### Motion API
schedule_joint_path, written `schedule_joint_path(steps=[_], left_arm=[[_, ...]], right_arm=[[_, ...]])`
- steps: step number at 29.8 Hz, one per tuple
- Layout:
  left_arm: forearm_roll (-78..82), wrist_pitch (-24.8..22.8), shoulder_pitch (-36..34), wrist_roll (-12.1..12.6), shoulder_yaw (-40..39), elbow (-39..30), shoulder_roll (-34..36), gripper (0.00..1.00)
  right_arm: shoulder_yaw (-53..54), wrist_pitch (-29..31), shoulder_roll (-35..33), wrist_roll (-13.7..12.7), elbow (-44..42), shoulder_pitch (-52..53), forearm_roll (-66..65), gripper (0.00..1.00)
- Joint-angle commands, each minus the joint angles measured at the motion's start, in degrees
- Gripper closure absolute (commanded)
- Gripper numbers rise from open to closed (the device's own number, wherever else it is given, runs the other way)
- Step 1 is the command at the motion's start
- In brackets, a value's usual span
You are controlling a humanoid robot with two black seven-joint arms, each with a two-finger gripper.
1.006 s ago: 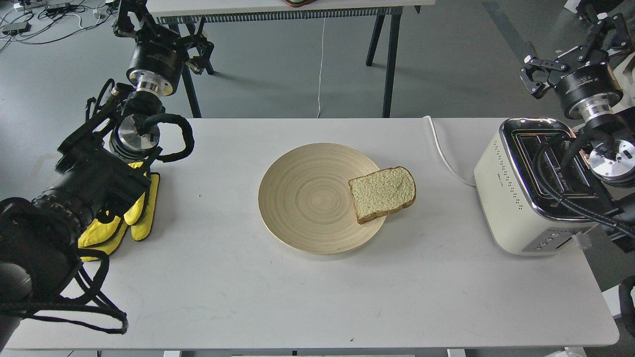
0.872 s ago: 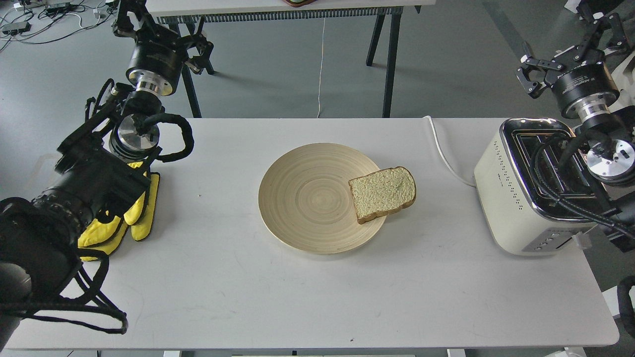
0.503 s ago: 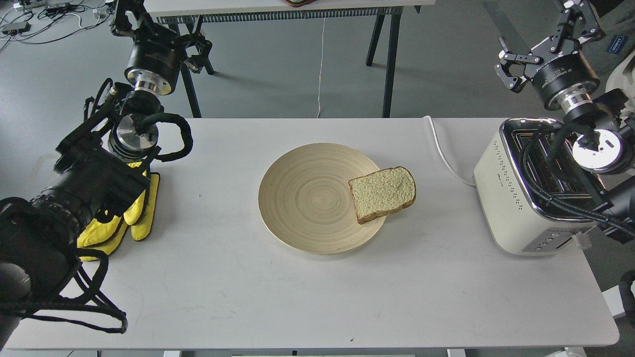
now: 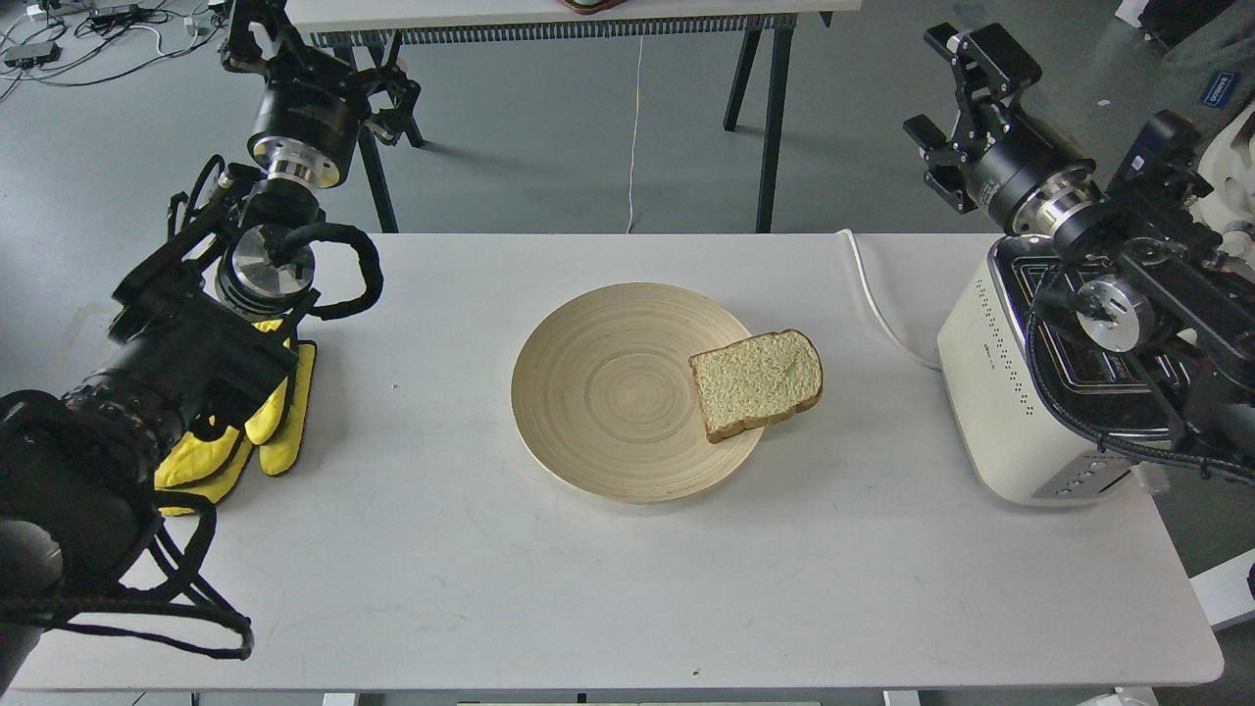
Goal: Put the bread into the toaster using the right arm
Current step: 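Move the right gripper down toward the bread slice on the plate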
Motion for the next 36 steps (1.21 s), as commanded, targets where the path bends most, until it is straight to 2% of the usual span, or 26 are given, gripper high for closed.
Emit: schedule_joint_path(steps=[1,6,13,25,28,36], left_arm=[[0.03,0.00,0.00,0.01,0.03,0.00,0.00,0.00],[0.03,0.00,0.00,0.01,0.03,0.00,-0.09,0.00],[0.03,0.00,0.00,0.01,0.21,0.00,-0.09,0.00],[0.03,0.00,0.00,0.01,0.30,0.00,-0.18,0.00],[0.03,0.00,0.00,0.01,0.21,0.00,-0.18,0.00],[0.03,0.00,0.00,0.01,0.30,0.00,-0.18,0.00]], right_arm=[[-8.21,-5.72,-0.08,-0.01,2.31,-0.47,-6.99,0.01],[-19.65,-12.50,0.89,-0.01,2.57,-0.47,-11.48,0.01],[-31.70,-18.74,3.34,-2.56,-0.23,0.06,-13.86,0.01],[-32.85,-19.19,7.74,-3.26,-4.80,-3.80,-13.33,0.10],[-32.76,-19.19,9.32,-3.35,-6.83,-5.03,-13.16,0.16],[-33.03,-18.48,10.03,-3.35,-7.27,-5.21,-13.16,0.42]])
